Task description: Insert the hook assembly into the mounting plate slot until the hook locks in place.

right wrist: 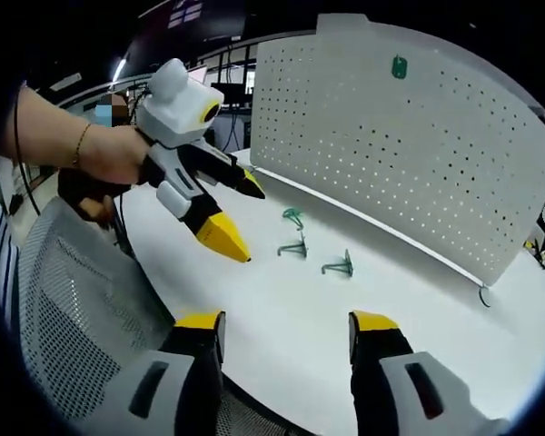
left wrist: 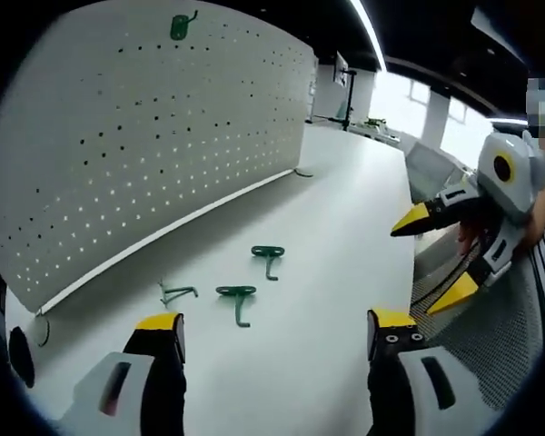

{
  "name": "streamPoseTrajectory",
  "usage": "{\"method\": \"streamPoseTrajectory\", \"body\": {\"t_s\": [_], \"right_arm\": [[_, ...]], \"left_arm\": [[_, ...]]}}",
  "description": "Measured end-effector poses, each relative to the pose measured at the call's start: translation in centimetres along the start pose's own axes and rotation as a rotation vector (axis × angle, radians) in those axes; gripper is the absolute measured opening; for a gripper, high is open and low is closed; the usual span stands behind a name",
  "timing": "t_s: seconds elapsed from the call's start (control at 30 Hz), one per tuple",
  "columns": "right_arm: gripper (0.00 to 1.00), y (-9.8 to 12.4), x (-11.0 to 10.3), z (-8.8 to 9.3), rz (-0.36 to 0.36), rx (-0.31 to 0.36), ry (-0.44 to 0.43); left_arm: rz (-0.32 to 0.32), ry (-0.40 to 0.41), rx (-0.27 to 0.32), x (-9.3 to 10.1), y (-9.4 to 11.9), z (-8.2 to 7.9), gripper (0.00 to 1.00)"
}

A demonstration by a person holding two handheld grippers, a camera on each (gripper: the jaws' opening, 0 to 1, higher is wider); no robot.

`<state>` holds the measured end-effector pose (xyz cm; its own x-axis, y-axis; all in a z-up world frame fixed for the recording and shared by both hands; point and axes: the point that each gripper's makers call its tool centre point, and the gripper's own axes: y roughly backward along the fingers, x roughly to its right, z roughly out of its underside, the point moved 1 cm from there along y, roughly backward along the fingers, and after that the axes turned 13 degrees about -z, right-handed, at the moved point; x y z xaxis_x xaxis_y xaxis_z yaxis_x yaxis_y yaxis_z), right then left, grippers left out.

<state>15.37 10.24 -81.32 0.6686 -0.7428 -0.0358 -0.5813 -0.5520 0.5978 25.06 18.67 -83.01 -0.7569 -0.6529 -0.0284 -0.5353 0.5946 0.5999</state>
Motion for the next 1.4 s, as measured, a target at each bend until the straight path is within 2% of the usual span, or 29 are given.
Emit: {"method": "streamPoseTrajectory", "body": {"t_s": [0.47,0.9,1.0,1.1,1.23,1.4], "right_arm": [[0.47,0.2,0.3,-0.1,0.01,0.008,-0.009],[0.44,0.2,0.4,-0.2,0.014,0.013,-0.012],[0.44,0.2,0.4,-0.1,0.015,0.012,-0.013],[0.43,0.2,0.4,-0.1,0.014,0.014,-0.014],[0.43,0.3,0.4,-0.1,0.014,0.015,-0.015],[0.42,0.3,0.4,-0.1,0.016,0.018,-0.018]], "left_arm": [[0.088,-0.062,-0.035,-0.3,-4.1,-0.2,0.73],[0.155,-0.14,-0.059,-0.2,-6.9,-1.0,0.59],[0.185,-0.188,-0.09,0.1,-7.3,-0.6,0.58],[0.204,-0.239,-0.096,0.4,-7.5,-0.6,0.49],[0.222,-0.278,-0.128,0.3,-8.2,-0.3,0.47],[0.243,-0.338,-0.157,0.3,-8.4,-0.2,0.37]]}}
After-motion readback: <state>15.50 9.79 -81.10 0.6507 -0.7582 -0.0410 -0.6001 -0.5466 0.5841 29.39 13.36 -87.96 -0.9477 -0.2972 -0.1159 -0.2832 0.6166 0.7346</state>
